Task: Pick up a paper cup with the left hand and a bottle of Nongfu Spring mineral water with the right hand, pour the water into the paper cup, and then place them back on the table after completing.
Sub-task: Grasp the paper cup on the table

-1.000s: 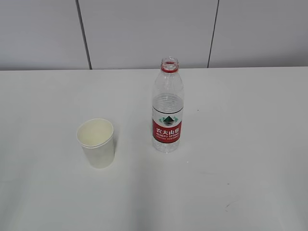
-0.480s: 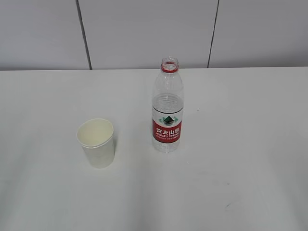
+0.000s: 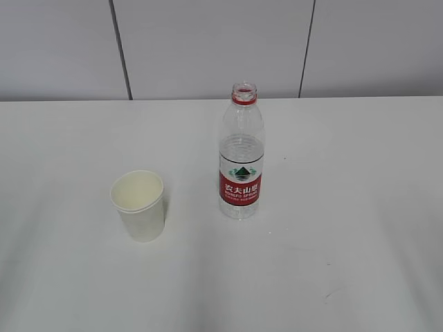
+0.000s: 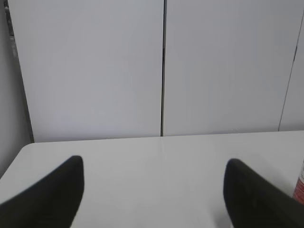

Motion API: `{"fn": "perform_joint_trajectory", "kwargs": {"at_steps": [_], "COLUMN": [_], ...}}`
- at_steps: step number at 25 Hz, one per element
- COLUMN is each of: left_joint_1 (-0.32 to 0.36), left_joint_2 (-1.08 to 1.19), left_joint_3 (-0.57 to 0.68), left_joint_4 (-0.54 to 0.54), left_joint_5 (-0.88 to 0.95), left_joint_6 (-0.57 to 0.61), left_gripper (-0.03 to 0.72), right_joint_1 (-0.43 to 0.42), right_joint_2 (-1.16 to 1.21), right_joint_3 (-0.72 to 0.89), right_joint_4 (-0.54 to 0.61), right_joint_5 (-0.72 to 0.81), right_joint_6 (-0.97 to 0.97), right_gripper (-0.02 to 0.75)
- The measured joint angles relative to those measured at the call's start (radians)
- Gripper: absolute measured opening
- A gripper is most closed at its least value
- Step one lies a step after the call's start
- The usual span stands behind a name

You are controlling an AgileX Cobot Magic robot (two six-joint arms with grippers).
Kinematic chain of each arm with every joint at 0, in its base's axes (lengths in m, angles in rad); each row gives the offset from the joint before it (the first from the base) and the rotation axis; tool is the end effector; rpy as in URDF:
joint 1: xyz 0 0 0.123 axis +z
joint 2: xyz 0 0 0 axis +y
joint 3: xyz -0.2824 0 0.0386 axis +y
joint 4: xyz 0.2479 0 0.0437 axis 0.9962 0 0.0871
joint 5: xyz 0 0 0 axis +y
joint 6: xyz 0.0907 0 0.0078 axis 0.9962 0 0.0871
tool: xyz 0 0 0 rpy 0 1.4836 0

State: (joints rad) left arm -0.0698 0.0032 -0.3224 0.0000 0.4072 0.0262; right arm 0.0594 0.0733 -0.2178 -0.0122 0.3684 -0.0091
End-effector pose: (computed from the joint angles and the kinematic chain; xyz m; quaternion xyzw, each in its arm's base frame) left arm 0.0303 -0.0021 0.2816 0.0339 0.7066 -0.0154 0.7067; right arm 0.0503 0.0026 0.2486 -0.0287 0.7532 0.0111 0.6571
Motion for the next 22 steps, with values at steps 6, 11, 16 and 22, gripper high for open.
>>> {"fn": "perform_joint_trajectory", "kwargs": {"at_steps": [6,11,16,22], "left_joint_1": [0.000,0.000,0.000,0.000], "left_joint_2": [0.093,0.198,0.311,0.479], "left_joint_3": [0.040,0.046,0.046,0.046], "left_joint_4": [0.008,0.027,0.056,0.069], "left_joint_5": [-0.139,-0.211,-0.304,-0.402], "left_joint_6": [0.000,0.000,0.000,0.000], "left_gripper": [0.552,0.552,0.552,0.552], "right_joint_1": [0.000,0.000,0.000,0.000], "right_joint_2": [0.035,0.108,0.193,0.328], "right_joint_3": [0.007,0.008,0.029,0.077], "right_joint_4": [-0.014,-0.022,-0.028,-0.057], "right_joint_5": [-0.100,-0.163,-0.278,-0.452], "right_joint_6": [0.000,-0.002,-0.002,-0.002], "right_gripper": [0.587,0.587,0.587,0.587]}}
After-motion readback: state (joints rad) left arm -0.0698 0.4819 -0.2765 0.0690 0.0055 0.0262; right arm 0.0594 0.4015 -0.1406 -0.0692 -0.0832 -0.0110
